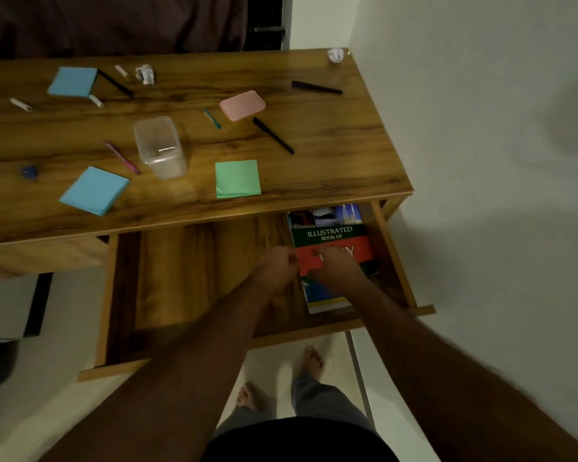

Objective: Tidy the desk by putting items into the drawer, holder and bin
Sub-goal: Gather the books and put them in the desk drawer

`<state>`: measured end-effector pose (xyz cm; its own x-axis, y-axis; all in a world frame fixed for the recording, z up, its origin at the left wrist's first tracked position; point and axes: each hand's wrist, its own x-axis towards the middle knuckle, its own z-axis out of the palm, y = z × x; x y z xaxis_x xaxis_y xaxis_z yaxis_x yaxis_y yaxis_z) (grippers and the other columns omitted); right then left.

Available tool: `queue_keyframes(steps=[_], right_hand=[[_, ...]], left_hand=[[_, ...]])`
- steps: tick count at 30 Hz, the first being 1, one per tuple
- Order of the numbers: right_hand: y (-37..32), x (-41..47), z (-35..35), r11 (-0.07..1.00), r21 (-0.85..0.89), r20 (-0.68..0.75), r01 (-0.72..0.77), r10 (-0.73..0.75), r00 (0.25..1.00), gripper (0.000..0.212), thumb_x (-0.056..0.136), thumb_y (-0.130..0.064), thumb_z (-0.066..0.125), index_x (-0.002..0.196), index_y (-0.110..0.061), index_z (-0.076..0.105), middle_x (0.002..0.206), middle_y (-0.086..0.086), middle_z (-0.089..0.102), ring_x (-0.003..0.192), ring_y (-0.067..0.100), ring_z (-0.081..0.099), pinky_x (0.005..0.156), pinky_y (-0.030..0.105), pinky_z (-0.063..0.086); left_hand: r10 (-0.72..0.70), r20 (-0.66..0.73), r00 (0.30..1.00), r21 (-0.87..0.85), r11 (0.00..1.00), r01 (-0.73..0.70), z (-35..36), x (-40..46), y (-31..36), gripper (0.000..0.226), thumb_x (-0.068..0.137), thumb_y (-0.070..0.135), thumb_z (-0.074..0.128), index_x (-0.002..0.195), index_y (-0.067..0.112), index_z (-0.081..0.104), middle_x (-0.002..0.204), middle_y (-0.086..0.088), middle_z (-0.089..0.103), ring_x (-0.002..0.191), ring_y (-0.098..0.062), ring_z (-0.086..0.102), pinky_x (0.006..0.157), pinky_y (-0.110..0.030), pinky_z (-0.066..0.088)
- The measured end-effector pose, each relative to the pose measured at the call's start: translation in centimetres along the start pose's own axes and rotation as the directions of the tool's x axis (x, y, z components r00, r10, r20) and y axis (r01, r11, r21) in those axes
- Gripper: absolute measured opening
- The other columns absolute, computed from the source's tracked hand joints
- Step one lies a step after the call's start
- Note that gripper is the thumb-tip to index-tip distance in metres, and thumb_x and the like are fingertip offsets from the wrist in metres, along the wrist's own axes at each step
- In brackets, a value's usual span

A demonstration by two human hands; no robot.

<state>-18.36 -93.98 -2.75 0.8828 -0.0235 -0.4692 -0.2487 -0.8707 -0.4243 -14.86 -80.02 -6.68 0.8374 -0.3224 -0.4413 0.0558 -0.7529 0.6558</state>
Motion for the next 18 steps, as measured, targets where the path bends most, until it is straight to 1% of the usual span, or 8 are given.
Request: queue_keyframes(steps=[2, 5, 8, 10, 11, 13, 16, 18], right_hand=[[-1.5, -1.4, 0.2, 0.996, -0.025, 0.036, 0.091, -0.09, 0.995, 0.024, 0.095, -0.025, 0.056, 0.109, -0.008, 0.065, 0.109, 0.013, 0.067, 0.102, 0.029, 0.064, 0.09, 0.038, 0.05], [-2.8, -3.3, 1.3, 0.982, -0.057, 0.103, 0.179, -0.172, 0.98, 0.028, 0.092, -0.026, 0.061, 0.112, -0.007, 0.064, 0.11, 0.013, 0.067, 0.104, 0.03, 0.063, 0.091, 0.041, 0.051], [-3.2, -4.7, 3.0, 0.97, -0.137, 0.196, 0.199, -0.171, 0.966, 0.049, 0.076, -0.042, 0.074, 0.117, -0.018, 0.062, 0.11, 0.005, 0.067, 0.103, 0.027, 0.065, 0.087, 0.038, 0.053], [-3.2, -5.7, 4.2, 0.95, -0.209, 0.257, 0.23, -0.173, 0.951, 0.069, 0.066, -0.04, 0.083, 0.126, -0.021, 0.056, 0.122, 0.005, 0.063, 0.11, 0.026, 0.061, 0.092, 0.038, 0.051], [-3.2, -6.1, 4.9, 0.941, -0.241, 0.273, 0.239, -0.17, 0.947, 0.074, 0.065, -0.039, 0.085, 0.129, -0.021, 0.053, 0.127, 0.006, 0.059, 0.115, 0.027, 0.057, 0.095, 0.04, 0.05], [-3.1, -6.8, 6.1, 0.924, -0.292, 0.267, 0.246, -0.168, 0.949, 0.07, 0.069, -0.038, 0.082, 0.129, -0.02, 0.052, 0.129, 0.007, 0.055, 0.117, 0.028, 0.054, 0.097, 0.043, 0.048], [-2.9, -7.2, 7.1, 0.891, -0.36, 0.188, 0.277, -0.221, 0.957, 0.053, 0.076, -0.045, 0.073, 0.121, -0.021, 0.055, 0.121, 0.007, 0.057, 0.112, 0.028, 0.056, 0.093, 0.041, 0.049], [-3.2, -7.5, 7.1, 0.857, -0.425, 0.159, 0.29, -0.245, 0.956, 0.054, 0.076, -0.048, 0.072, 0.12, -0.024, 0.055, 0.12, 0.005, 0.058, 0.112, 0.027, 0.055, 0.095, 0.04, 0.047]], left_hand=[[0.054, 0.008, 0.998, 0.034, 0.998, -0.055, -0.8, -1.8, -0.2, 0.023, 0.094, 0.022, 0.057, 0.11, 0.013, 0.07, 0.11, -0.008, 0.069, 0.094, -0.023, 0.064, 0.073, -0.026, 0.047], [0.055, 0.037, 0.998, 0.112, 0.992, -0.058, -1.6, -4.7, -1.1, 0.023, 0.094, 0.024, 0.055, 0.11, 0.016, 0.069, 0.11, -0.007, 0.069, 0.096, -0.024, 0.065, 0.08, -0.032, 0.052], [0.077, 0.081, 0.994, 0.215, 0.972, -0.093, -2.5, -7.7, -2.6, 0.029, 0.094, 0.034, 0.053, 0.117, 0.022, 0.067, 0.117, -0.004, 0.067, 0.104, -0.024, 0.062, 0.083, -0.029, 0.048], [0.096, 0.109, 0.989, 0.298, 0.946, -0.125, -2.8, -9.4, -3.7, 0.034, 0.094, 0.043, 0.052, 0.12, 0.026, 0.065, 0.121, -0.001, 0.065, 0.107, -0.023, 0.06, 0.079, -0.026, 0.043], [0.092, 0.126, 0.988, 0.32, 0.939, -0.129, -2.8, -10.1, -4.4, 0.035, 0.093, 0.046, 0.052, 0.121, 0.028, 0.065, 0.121, 0.0, 0.065, 0.106, -0.021, 0.06, 0.078, -0.025, 0.043], [0.083, 0.163, 0.983, 0.334, 0.933, -0.134, -3.0, -11.2, -5.7, 0.039, 0.089, 0.05, 0.056, 0.122, 0.031, 0.064, 0.12, 0.003, 0.065, 0.105, -0.019, 0.06, 0.08, -0.027, 0.046], [0.099, 0.217, 0.971, 0.396, 0.9, -0.18, -3.1, -12.5, -7.7, 0.048, 0.083, 0.059, 0.061, 0.12, 0.029, 0.065, 0.116, 0.003, 0.064, 0.106, -0.019, 0.058, 0.084, -0.03, 0.047], [0.122, 0.216, 0.969, 0.417, 0.886, -0.205, -3.4, -13.2, -8.9, 0.044, 0.082, 0.056, 0.062, 0.117, 0.029, 0.065, 0.115, 0.003, 0.062, 0.107, -0.018, 0.056, 0.085, -0.031, 0.046]])
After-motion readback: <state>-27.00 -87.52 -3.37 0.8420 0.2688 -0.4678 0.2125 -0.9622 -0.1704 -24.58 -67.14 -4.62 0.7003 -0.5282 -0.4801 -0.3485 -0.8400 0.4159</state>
